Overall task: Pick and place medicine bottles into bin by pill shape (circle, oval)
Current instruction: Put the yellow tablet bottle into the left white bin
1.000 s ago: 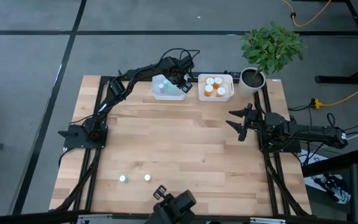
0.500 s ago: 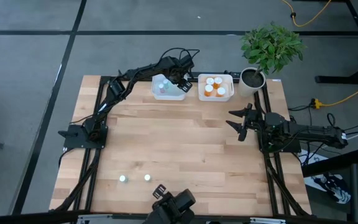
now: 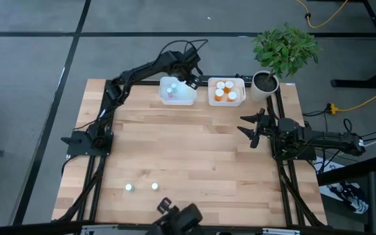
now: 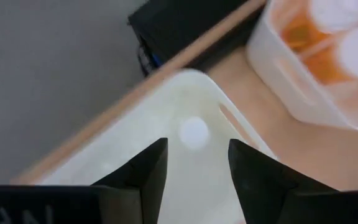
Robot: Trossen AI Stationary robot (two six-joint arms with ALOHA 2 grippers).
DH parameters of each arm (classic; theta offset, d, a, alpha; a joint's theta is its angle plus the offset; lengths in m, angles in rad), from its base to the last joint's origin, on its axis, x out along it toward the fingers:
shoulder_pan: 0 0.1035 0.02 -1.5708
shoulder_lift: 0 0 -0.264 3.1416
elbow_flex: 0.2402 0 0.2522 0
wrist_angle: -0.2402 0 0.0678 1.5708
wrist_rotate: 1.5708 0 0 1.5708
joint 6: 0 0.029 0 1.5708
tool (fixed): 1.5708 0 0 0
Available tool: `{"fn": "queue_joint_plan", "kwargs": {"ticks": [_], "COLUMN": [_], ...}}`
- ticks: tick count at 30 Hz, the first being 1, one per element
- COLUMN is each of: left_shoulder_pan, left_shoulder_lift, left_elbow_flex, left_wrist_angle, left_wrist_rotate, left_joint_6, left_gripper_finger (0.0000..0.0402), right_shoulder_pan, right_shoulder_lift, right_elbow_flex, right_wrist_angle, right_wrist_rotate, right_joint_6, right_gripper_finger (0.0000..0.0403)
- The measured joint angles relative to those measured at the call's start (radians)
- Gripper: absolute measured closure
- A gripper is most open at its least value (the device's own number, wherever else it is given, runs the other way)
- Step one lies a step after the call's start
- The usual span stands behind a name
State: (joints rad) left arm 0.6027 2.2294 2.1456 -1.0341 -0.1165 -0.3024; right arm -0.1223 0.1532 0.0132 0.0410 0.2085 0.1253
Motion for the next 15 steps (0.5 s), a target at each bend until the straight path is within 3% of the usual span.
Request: {"fn": "queue_joint_plan", "kwargs": {"ticks": [6,12,15], "left_shoulder_pan": [-0.065,-0.221,-0.322], "left_shoulder_lift": [-0.116,-0.225,-0.283], "left_elbow_flex": [0.000,0.000,-0.033], "left_wrist_angle": [-0.228,-0.526,-0.524], "left_wrist_rotate": [0.117,0.064,0.017], "left_joint_6": [-0.062,-0.063,-0.055], "left_gripper_finger": [0.0242,0.0243,0.0243], "right_shoulder_pan": [0.000,0.000,0.000], "right_shoulder_lift": [0.000,0.000,0.000], "right_elbow_flex": [0.000,0.000,0.000], "right_wrist_angle": [0.000,0.000,0.000], "right_wrist_rotate": [0.000,0.000,0.000], "right_joint_6": [0.000,0.000,0.000], "right_gripper_finger": [0.0148,0.0148,0.0148]}}
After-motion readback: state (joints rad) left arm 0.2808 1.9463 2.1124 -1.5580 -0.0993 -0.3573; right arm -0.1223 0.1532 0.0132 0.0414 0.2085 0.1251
